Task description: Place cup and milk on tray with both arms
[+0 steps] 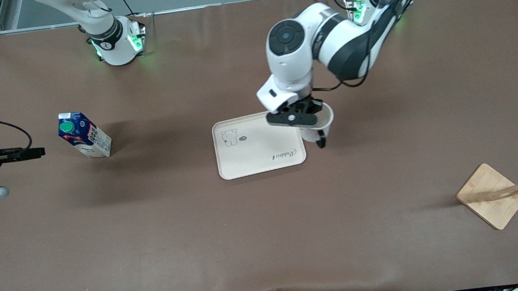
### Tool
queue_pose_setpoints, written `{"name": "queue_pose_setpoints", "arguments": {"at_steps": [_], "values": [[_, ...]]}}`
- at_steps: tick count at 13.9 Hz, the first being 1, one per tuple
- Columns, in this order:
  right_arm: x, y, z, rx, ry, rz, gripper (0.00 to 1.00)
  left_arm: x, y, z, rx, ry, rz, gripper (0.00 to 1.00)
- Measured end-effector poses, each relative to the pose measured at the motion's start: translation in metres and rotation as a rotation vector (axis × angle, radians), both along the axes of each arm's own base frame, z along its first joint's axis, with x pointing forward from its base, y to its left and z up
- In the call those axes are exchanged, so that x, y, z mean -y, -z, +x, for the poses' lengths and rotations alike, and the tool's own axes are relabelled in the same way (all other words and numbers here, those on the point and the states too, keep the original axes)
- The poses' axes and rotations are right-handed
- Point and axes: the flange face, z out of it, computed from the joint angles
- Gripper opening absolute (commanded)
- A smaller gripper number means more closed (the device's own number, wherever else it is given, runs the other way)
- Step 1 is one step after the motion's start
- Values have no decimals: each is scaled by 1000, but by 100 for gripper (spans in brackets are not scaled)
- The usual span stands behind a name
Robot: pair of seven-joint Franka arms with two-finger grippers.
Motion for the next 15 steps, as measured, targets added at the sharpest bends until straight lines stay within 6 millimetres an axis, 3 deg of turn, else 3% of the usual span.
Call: {"name": "queue_pose_setpoints", "arguments": {"at_steps": [4, 9, 15], "values": [[-8, 32, -13, -32, -9, 14, 100, 44, 44, -22, -86, 18, -11, 0], [-29, 57, -26, -75, -42, 26, 100, 75, 101, -43, -163, -47, 12, 0], [-34, 70, -42, -82, -67, 30, 100, 76, 127, -41, -172, -59, 45, 0]]}}
